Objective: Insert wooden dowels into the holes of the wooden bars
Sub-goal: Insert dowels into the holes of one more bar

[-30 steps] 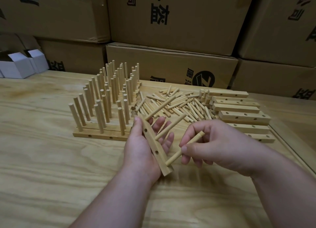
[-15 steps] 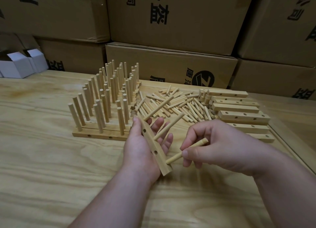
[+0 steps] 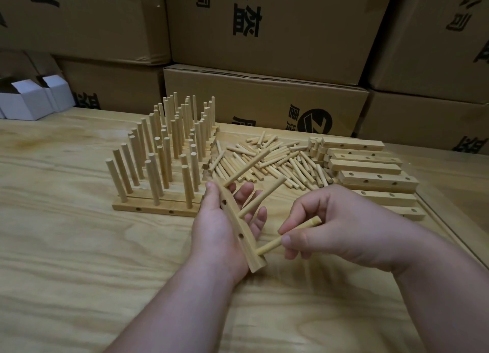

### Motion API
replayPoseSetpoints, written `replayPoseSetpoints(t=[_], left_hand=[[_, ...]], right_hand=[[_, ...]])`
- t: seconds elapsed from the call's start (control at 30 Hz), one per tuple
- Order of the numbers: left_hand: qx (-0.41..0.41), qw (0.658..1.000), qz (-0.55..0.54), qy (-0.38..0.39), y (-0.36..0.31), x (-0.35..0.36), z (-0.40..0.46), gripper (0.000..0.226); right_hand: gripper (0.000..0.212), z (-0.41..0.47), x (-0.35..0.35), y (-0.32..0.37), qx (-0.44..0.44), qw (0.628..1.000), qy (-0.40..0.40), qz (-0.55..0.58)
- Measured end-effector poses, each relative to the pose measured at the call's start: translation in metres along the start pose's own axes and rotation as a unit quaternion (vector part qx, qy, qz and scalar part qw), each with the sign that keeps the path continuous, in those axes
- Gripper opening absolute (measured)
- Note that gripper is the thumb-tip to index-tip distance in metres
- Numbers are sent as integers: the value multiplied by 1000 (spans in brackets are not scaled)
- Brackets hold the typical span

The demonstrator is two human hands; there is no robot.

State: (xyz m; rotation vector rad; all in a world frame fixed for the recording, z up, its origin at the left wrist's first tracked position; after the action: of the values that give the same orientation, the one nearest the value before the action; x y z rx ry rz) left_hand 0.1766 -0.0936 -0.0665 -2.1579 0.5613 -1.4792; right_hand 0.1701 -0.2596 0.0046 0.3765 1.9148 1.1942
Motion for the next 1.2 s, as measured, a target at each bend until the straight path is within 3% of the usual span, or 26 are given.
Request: replayPoseSetpoints(t=[0.3,0.7,0.93,1.2], left_hand=[[23,999,25,6,3,1,2,48],[58,998,18,-34,7,0,6,46],[56,998,19,-14,7,2,6,48],[85,995,46,-15,11,3,8,49]], right_hand=[[3,1,-1,-1,67,988,-50,-132],[10,-2,22,18,57,941,-69,-327],[11,-1,13,10,109,971,-33,-210],[17,1,21,14,90,958,-30,-270]])
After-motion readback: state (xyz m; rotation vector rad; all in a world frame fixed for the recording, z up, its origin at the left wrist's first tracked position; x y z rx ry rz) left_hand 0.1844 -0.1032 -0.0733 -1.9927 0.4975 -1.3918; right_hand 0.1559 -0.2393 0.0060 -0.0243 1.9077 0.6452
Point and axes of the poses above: each hand's wrist, its own z-axis towards the middle knuckle, its own x-axis out of the palm, y = z × x, the point moved 1 cm from there along z, towards the middle knuckle, and after that the axes turned 3 degrees about y, right-handed, at the moved point
